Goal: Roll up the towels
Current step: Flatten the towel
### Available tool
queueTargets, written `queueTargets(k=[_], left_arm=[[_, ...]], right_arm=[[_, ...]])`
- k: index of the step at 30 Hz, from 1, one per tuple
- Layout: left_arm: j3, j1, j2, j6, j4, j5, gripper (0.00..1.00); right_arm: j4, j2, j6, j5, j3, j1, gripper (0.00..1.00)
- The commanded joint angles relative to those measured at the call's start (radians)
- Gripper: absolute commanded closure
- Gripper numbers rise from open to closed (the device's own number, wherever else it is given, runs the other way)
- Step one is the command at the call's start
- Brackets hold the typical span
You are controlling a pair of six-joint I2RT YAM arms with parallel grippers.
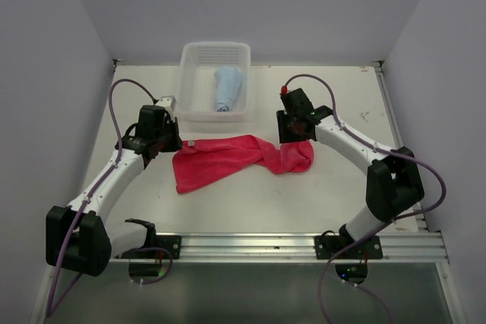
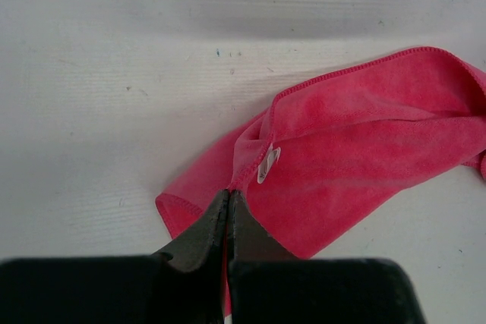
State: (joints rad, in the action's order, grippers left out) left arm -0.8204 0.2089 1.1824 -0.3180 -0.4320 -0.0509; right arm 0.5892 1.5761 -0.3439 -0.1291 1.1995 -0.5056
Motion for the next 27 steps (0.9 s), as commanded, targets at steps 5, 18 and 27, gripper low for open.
queueTargets(k=[5, 18, 27], left_arm=[[0.004, -0.008, 0.002, 0.027, 0.052, -0.035, 1.00], [0.006, -0.008, -0.001, 0.027, 0.055, -0.055, 1.00], [0.007, -0.008, -0.006, 0.027, 0.056, -0.063, 1.00]], right_arm=[[-0.015, 0.099, -0.029, 0.016, 0.003, -0.008, 0.59], [-0.028, 0.102, -0.049, 0.011, -0.061, -0.008, 0.97], [-0.038, -0.088, -0.113, -0.101, -0.228, -0.007, 1.00]])
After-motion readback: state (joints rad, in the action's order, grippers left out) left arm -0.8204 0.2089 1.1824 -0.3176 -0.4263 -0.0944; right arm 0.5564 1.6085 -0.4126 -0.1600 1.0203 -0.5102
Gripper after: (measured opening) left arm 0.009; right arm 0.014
